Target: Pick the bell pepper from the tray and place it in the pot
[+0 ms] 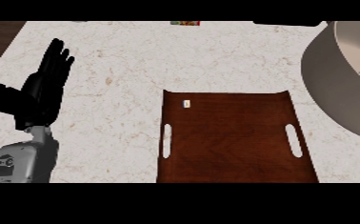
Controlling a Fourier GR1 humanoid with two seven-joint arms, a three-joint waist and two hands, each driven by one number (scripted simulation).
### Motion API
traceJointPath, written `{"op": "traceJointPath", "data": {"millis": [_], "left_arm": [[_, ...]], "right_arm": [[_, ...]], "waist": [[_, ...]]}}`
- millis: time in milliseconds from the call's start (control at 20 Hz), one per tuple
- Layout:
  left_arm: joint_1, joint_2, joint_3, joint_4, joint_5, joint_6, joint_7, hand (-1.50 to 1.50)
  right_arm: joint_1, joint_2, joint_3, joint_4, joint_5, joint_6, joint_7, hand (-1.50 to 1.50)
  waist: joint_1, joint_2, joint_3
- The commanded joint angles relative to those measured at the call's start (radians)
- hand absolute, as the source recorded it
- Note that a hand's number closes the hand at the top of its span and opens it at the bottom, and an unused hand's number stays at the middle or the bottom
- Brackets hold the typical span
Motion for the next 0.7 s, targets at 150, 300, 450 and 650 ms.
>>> {"op": "traceJointPath", "data": {"millis": [150, 300, 450, 650], "left_arm": [[0.005, 0.002, 0.006, -0.009, 0.007, -0.002, 0.009, 0.00], [0.017, -0.008, 0.004, 0.013, 0.005, -0.005, -0.023, 0.00], [0.000, 0.013, 0.034, 0.012, 0.014, 0.002, -0.005, 0.00], [0.017, 0.009, 0.011, -0.013, 0.003, -0.006, -0.003, 0.00]], "right_arm": [[-0.017, 0.052, -0.087, 0.156, -0.173, 0.077, -0.165, -1.50], [-0.064, 0.067, -0.149, 0.152, -0.268, 0.100, -0.222, -1.50], [-0.072, 0.060, -0.227, 0.135, -0.376, 0.150, -0.274, -1.50], [-0.069, 0.023, -0.313, 0.197, -0.470, 0.188, -0.332, -1.50]], "waist": [[0.010, 0.021, 0.040], [0.009, 0.022, 0.040], [-0.014, 0.012, 0.038], [-0.008, 0.015, 0.039]]}}
